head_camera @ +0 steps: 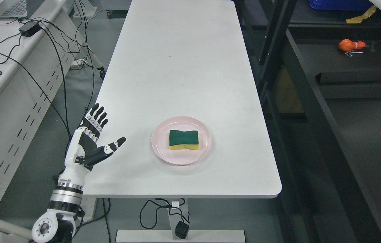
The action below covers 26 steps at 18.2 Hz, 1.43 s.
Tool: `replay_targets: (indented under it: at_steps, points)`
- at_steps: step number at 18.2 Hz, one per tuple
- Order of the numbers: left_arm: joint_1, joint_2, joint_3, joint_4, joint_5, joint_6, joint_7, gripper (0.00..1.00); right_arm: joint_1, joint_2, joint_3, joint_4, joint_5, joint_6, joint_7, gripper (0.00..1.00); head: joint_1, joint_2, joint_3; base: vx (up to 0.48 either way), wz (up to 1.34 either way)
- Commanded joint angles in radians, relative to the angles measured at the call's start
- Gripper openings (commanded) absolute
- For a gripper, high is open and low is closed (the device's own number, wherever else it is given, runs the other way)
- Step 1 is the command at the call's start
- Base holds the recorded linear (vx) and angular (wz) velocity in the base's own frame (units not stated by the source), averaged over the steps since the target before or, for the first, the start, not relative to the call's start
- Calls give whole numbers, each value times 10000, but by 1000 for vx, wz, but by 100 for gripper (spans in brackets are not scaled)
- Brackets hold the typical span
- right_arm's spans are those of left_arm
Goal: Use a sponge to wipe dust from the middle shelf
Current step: 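Reach the left hand toward the green-and-yellow sponge on the pink plate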
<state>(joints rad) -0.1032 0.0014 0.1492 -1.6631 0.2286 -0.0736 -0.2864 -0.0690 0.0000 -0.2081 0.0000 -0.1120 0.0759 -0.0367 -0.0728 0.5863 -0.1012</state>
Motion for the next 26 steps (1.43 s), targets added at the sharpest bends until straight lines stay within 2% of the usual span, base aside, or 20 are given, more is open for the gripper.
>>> replay_targets:
  at_steps: [1,4,8,9,12,14,16,19,22,24,26]
  points:
    - [-11,161,-234,-44,0,-16,11,99,0,-175,-5,-175,0,8,-1,100,0,0,0,0,0]
    - [-102,161,-219,17,-16,-16,-19,99,0,-175,-5,-175,0,8,-1,100,0,0,0,0,0]
    - [-1020,2022,-234,736,-595,-428,-448,99,0,-175,-5,-175,0,8,-1,100,0,0,0,0,0]
    - [-1448,2421,-234,1149,-1206,-749,-479,99,0,-175,-5,-175,0,8,-1,100,0,0,0,0,0]
    - [-3242,3466,-569,3111,-5064,-3060,-1090,98,0,-175,-5,-175,-15,8,-1,100,0,0,0,0,0]
    - [-4117,3789,-922,3910,-7580,-4488,-1292,98,0,-175,10,-175,0,8,-1,100,0,0,0,0,0]
    - [-4977,3821,-1549,4281,-9594,-5717,-1308,98,0,-175,10,-175,0,8,-1,100,0,0,0,0,0]
    - [-5776,3760,-3325,4298,-11408,-6457,-1308,96,0,-175,-5,-175,0,8,-1,100,0,0,0,0,0]
    - [-6436,3623,-4938,4328,-12224,-6459,-1308,96,0,-175,-5,-175,0,8,-1,100,0,0,0,0,0]
    - [-6652,2906,-5462,4359,-12501,-6428,-1308,96,0,-175,-5,-175,0,8,-1,100,0,0,0,0,0]
    - [-6745,2367,-6029,4466,-13554,-6428,-1308,96,0,-175,-5,-175,0,8,-1,100,0,0,0,0,0]
